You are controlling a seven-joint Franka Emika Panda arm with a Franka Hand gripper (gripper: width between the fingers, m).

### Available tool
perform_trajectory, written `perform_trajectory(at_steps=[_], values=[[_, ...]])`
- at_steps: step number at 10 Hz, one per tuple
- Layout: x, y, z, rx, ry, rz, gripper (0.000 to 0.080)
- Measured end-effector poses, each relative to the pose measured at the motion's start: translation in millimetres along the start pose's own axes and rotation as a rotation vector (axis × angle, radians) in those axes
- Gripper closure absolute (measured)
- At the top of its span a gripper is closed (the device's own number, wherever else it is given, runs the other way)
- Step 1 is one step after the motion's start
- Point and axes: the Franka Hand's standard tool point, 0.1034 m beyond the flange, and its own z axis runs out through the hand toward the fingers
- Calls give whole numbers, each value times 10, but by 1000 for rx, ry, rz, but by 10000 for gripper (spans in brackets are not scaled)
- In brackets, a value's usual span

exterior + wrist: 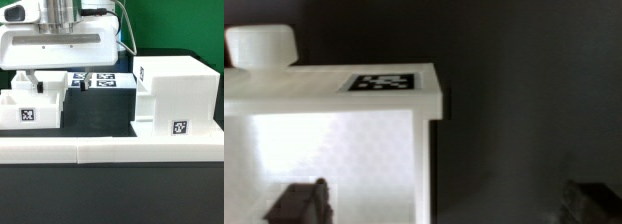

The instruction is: Assemble drawer

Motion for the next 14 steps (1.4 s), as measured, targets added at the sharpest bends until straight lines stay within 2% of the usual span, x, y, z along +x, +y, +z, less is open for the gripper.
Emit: perform_trajectory(at_steps=[3,7,10,13,14], values=[[-2,6,8,3,-7,-11,150],[-34,52,254,-1,-33,-73,150],[-86,92,351,-6,-41,-67,150],[-127,101,382,-9,-44,-60,162],[-127,101,382,-9,-44,-61,350]])
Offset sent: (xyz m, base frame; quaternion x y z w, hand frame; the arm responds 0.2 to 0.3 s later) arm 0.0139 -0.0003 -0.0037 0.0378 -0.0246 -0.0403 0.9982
